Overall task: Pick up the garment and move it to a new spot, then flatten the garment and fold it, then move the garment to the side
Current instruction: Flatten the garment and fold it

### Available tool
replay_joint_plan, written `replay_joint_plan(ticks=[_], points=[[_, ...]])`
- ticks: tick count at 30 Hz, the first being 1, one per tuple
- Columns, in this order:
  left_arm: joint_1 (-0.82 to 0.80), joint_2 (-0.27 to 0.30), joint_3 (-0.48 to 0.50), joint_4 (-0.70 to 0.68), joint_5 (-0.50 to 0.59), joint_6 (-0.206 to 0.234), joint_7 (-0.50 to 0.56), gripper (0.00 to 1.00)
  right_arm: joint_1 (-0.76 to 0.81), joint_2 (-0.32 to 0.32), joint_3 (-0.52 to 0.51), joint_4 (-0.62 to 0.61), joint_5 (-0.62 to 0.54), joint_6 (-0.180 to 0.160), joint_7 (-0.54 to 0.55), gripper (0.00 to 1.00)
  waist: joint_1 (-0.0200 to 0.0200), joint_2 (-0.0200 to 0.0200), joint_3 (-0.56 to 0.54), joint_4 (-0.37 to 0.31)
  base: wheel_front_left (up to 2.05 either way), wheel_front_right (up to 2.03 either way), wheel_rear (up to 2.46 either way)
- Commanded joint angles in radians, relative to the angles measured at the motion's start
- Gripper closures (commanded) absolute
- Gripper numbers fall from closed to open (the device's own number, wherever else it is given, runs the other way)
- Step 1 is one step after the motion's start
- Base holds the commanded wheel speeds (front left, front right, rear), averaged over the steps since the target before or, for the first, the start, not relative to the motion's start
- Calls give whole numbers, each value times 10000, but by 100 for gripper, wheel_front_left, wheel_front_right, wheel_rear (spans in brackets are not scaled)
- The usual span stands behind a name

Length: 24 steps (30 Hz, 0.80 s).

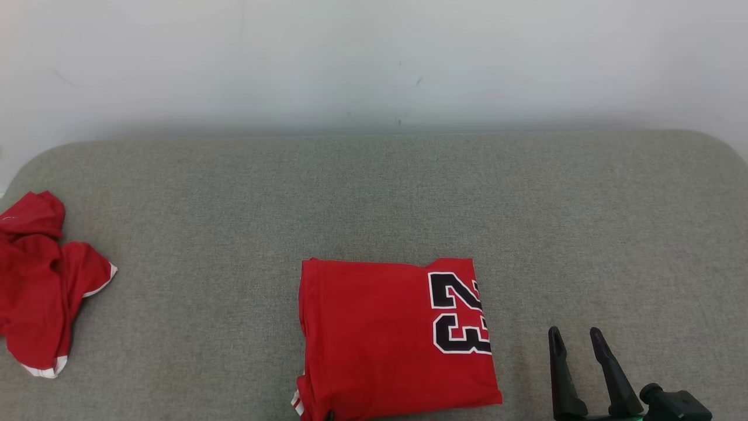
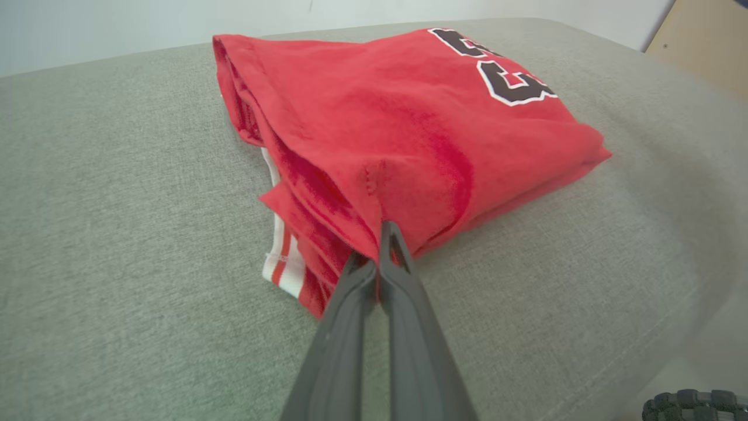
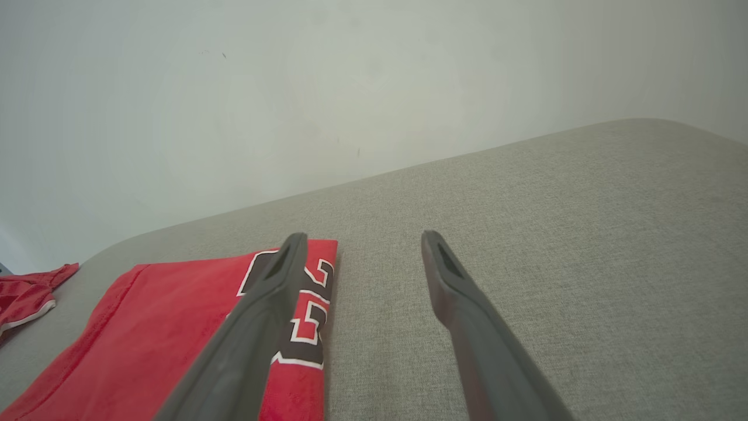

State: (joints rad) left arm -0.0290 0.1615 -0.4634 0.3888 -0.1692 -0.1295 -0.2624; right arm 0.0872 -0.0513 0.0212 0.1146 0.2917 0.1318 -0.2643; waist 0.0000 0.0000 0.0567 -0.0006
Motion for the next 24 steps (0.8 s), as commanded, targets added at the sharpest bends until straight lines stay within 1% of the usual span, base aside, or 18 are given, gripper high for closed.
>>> replay_joint_plan(ticks=[1, 4, 5, 6, 7, 8, 9, 10, 11, 12, 17, 20, 24], points=[[76, -5, 38, 58, -52, -5, -17, 100, 103, 19, 7, 30, -10, -25, -15, 0, 0, 0, -8, -2, 0, 0, 0], [95, -8, 122, 105, -74, 5, -17, 100, 121, 19, -9, 66, -42, -25, -15, 0, 0, 0, -23, 11, 0, 0, 0], [95, 0, 162, 114, -70, 5, -17, 98, 124, 19, -15, 79, -49, -25, -15, 0, 0, 0, -26, 17, 0, 0, 0], [99, 6, 200, 139, -74, 5, -17, 100, 130, 19, -24, 94, -56, -25, -16, 0, 0, 0, -33, 26, 0, 0, 0], [101, 6, 231, 167, -79, 5, -17, 100, 139, 20, -26, 109, -59, -25, -16, 0, 0, 0, -45, 34, 0, 0, 0], [99, 1, 252, 188, -78, 5, -17, 94, 147, 20, -18, 120, -60, -25, -16, 0, 0, 0, -56, 40, 0, 0, 0], [90, -5, 285, 193, -61, 5, -17, 78, 148, 19, -9, 136, -57, -25, -15, 0, 0, 0, -69, 46, 0, 0, 0], [84, -19, 329, 156, -20, 27, -17, 40, 149, 19, 3, 151, -49, -25, -16, 0, 0, 0, -85, 48, 0, 0, 0], [99, -34, 364, 112, 19, 52, -17, 7, 157, 19, 16, 156, -44, -25, -16, 0, 0, 0, -99, 51, 0, 0, 0], [136, -48, 399, 103, 32, 52, -17, 0, 164, 19, 26, 167, -33, -25, -15, 0, 0, 0, -123, 53, 0, 0, 0], [270, -101, 597, -34, 79, 100, -17, 0, 182, 19, 32, 203, 29, -25, -16, 0, 0, 0, -227, 44, 0, 0, 0], [353, -152, 912, -322, 11, 182, -17, 0, 183, 21, -13, 217, 65, -25, -15, 0, 0, 0, -299, 43, 0, 0, 0], [536, -253, 1510, -987, 44, 456, -17, 0, 127, 19, 27, 64, -3, -25, -15, 0, 0, 0, -352, 32, 0, 0, 0]])
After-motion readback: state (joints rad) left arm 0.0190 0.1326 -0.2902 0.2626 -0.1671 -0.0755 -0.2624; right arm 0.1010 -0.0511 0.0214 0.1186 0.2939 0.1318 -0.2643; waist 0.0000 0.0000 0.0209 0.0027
